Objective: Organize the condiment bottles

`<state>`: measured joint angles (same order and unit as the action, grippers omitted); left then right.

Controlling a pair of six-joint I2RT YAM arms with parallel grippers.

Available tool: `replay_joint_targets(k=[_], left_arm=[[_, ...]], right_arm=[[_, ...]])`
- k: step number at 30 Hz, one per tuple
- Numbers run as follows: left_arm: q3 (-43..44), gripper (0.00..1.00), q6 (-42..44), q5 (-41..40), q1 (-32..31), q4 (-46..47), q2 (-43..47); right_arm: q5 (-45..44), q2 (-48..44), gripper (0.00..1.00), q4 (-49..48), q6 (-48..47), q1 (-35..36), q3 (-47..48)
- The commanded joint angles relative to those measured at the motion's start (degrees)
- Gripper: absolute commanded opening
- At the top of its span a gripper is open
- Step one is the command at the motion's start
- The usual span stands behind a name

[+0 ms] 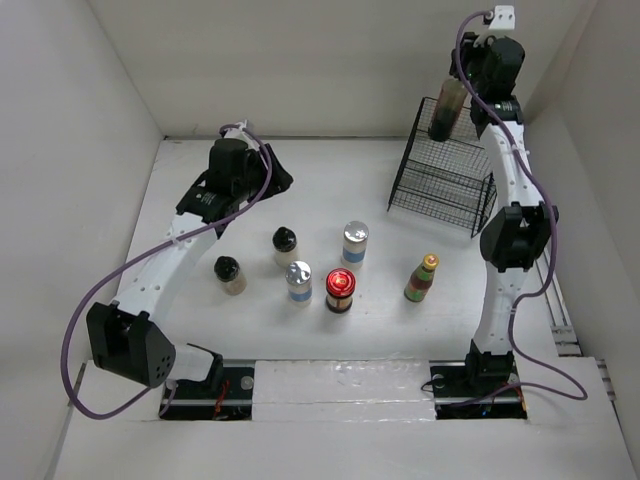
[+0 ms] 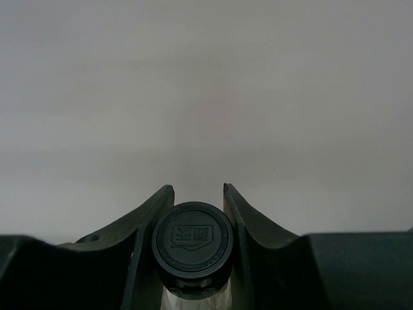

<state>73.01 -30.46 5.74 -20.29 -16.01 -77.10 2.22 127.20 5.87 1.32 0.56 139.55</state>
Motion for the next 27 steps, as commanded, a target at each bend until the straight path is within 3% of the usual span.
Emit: replay_joint_targets(k=[1, 11, 22, 25, 26, 27], left_arm=[[2.66, 0.51, 0.84, -0.29, -0.36, 1.51, 0.11], [2.66, 0.52, 0.84, -0.29, -0.36, 1.51, 0.11], [1.61, 0.52, 0.84, 0.33, -0.36, 2.56, 0.64], [1.61, 0.52, 0.84, 0.33, -0.36, 2.56, 1.16], [1.00, 0.52, 0.84, 0.33, -0.36, 2.56, 1.16], [0.99, 0.54, 0.84, 0.85, -0.36, 2.56, 1.77]], right_arm=[[1.47, -5.64, 0.00, -11.49, -0.09, 0.67, -6.21], [2.00, -5.64, 0.02, -11.49, -0.09, 0.67, -11.22], [0.95, -8.46, 0.15, -11.49, -0.09, 1.20, -22.64], [0.95, -9.60, 0.31, -11.49, 0.52, 1.20, -24.84], [0.95, -10.47, 0.49, -11.49, 0.52, 1.72, -25.63], [0.95, -11.35, 0.58, -11.49, 1.05, 1.73, -25.64]])
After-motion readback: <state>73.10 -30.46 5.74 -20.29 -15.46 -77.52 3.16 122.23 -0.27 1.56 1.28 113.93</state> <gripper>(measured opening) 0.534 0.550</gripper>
